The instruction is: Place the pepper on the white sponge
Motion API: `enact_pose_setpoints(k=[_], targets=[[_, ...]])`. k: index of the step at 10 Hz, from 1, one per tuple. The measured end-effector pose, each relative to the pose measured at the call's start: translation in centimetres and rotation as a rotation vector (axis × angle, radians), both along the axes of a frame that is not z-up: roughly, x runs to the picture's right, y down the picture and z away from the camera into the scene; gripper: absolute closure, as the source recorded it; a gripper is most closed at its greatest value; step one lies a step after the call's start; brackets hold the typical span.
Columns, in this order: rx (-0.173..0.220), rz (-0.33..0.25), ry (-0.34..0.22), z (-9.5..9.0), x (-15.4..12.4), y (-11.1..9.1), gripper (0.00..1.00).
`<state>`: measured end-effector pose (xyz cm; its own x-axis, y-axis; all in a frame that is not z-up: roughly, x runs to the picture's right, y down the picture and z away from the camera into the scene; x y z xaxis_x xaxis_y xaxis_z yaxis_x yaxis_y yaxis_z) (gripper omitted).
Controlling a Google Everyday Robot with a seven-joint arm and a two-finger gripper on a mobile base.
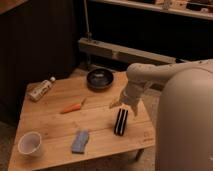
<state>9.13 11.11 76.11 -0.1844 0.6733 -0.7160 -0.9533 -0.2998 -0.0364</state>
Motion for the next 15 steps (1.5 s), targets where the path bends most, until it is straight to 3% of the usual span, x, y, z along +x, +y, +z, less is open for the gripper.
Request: enact_pose_setpoints(k=[5,7,10,11,13,15], targets=[[0.008,-0.003,-0.004,-0.1,-0.1,-0.2,0.2],[0.093,-0.072,-0.124,-0.7,-1.2,-1.4,0.2],[0.222,-0.277,-0.337,-2.5,-2.7,-2.2,0.2],[0.247,-0.319,-0.38,-2.9,-3.2,-2.4,0.2],[0.27,-0.357,-0.416,-3.2,-3.7,-2.5,0.2],[0.28,-0.369,-0.417,-3.1,-3.8,-2.7,0.2]])
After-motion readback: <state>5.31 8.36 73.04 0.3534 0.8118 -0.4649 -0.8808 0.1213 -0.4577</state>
